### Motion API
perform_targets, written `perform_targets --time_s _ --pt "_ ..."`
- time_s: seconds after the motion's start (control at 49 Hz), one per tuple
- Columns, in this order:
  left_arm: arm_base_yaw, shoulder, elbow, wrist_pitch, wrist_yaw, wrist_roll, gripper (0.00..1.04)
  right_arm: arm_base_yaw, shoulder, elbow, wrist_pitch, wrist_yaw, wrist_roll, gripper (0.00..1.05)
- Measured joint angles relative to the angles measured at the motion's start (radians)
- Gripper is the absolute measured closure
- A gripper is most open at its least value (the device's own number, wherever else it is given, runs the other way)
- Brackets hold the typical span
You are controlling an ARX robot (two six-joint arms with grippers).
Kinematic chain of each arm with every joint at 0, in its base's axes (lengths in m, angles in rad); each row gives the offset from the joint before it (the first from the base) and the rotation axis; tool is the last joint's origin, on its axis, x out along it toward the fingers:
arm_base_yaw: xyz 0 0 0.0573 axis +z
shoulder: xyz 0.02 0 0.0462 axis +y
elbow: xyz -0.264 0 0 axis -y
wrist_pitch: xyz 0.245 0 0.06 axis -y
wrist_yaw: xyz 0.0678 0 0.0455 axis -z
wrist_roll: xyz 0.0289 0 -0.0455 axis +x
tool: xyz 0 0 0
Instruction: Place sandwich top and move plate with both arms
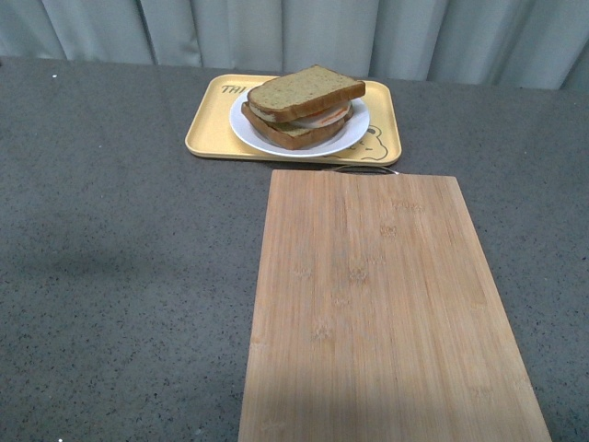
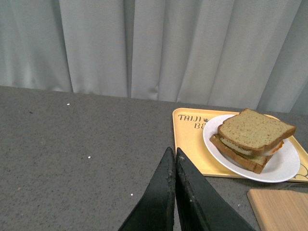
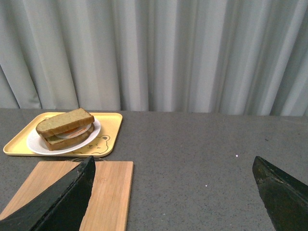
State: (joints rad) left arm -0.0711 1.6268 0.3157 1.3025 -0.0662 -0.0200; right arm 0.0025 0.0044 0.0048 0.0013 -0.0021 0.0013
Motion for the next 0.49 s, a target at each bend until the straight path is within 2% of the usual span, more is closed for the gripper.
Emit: perform_targets --time_s 0.265,0.367,0.49 --pt "0.061 -0.196 -0.133 -0.069 0.063 0.006 1.01 0.000 0.000 0.000 0.000 0.000 0.000 0.09" --pt "0.069 -0.336 -0.159 -0.197 0.063 0.009 1.01 0.000 0.000 0.000 0.000 0.000 0.000 0.09" --pt "0.069 -0.480 -0.208 -0.274 0.064 0.010 1.01 0.000 0.000 0.000 0.000 0.000 0.000 0.09"
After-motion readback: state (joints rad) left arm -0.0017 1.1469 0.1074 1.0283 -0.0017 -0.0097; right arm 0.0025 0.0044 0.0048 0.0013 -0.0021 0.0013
